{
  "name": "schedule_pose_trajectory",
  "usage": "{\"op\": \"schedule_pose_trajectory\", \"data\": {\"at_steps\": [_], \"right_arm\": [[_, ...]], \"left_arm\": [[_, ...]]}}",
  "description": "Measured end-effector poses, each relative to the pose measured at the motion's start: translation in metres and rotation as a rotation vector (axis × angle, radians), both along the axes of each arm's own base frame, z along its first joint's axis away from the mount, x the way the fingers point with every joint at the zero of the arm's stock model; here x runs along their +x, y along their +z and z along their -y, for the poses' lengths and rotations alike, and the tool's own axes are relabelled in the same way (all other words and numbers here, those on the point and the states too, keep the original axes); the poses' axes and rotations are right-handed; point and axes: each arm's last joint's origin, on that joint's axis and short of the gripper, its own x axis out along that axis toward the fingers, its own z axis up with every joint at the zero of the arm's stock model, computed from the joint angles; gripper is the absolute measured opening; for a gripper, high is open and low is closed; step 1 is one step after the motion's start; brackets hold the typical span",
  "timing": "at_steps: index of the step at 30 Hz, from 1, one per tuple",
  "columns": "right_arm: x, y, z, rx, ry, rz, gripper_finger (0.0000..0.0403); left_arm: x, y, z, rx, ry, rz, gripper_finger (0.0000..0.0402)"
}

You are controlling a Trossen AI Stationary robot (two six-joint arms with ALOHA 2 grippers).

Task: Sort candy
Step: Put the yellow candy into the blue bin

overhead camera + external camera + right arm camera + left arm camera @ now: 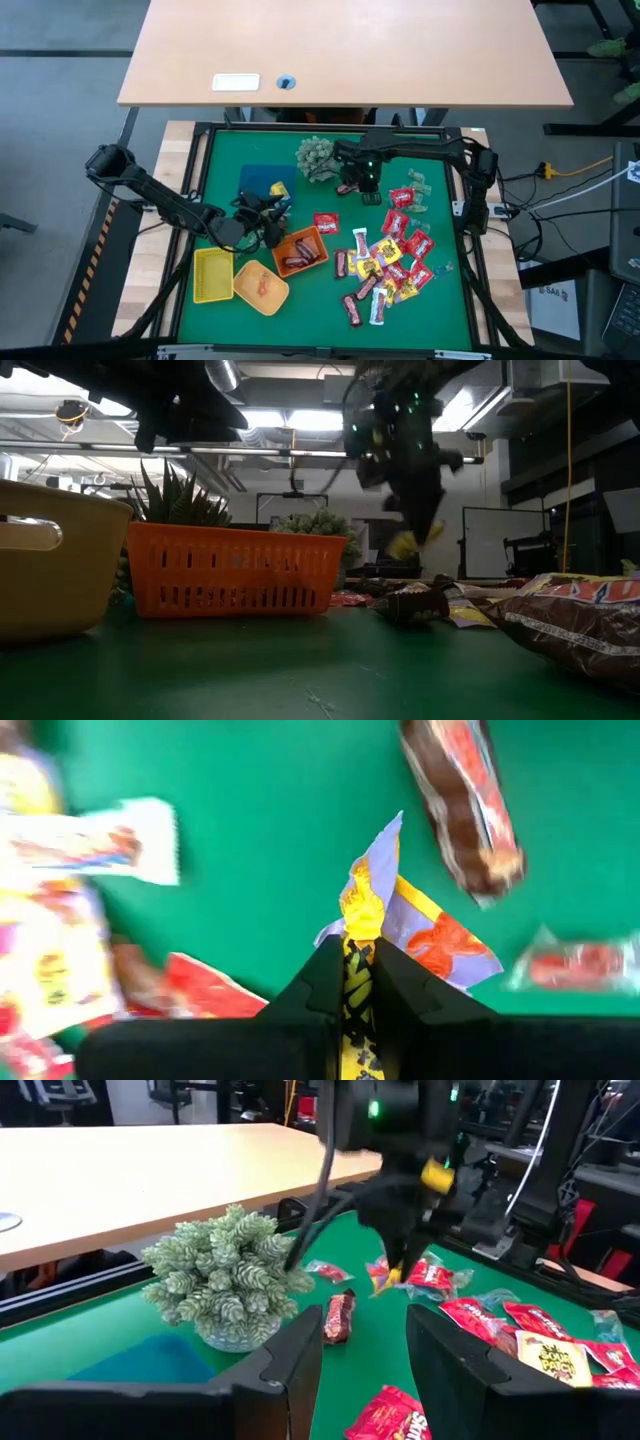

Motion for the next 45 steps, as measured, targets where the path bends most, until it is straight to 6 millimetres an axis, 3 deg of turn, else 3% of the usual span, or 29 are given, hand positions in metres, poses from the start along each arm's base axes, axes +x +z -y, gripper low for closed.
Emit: {"op": "schedule_pose_trajectory", "data": {"at_steps": [5, 11, 18, 24, 29, 41, 45], "right_arm": [[0.02, 0.033, 0.001, 0.096, 0.033, 0.23, 0.0031], [0.054, 0.055, 0.003, 0.123, 0.095, 0.637, 0.0032], [0.083, 0.078, -0.015, 0.034, 0.193, 0.964, 0.0032], [0.097, 0.09, -0.03, -0.038, 0.236, 1.13, 0.0033], [0.106, 0.082, -0.028, -0.12, 0.197, 1.146, 0.0033], [0.132, 0.021, -0.017, -0.159, 0.145, 1.045, 0.0033], [0.133, 0.019, -0.017, -0.164, 0.142, 1.041, 0.0033]], "left_arm": [[0.0, 0.0, 0.0, -0.001, -0.001, 0.001, 0.0131], [0.0, 0.0, 0.0, -0.001, -0.002, 0.0, 0.0131], [0.0, 0.0, 0.0, 0.0, -0.002, -0.001, 0.0131], [0.0, 0.0, 0.0, -0.001, -0.002, -0.001, 0.0131], [0.0, 0.0, 0.0, -0.002, -0.006, -0.002, 0.0131], [0.001, 0.001, 0.001, -0.017, -0.034, 0.009, 0.0131], [0.001, 0.001, 0.001, -0.016, -0.034, 0.008, 0.0131]]}}
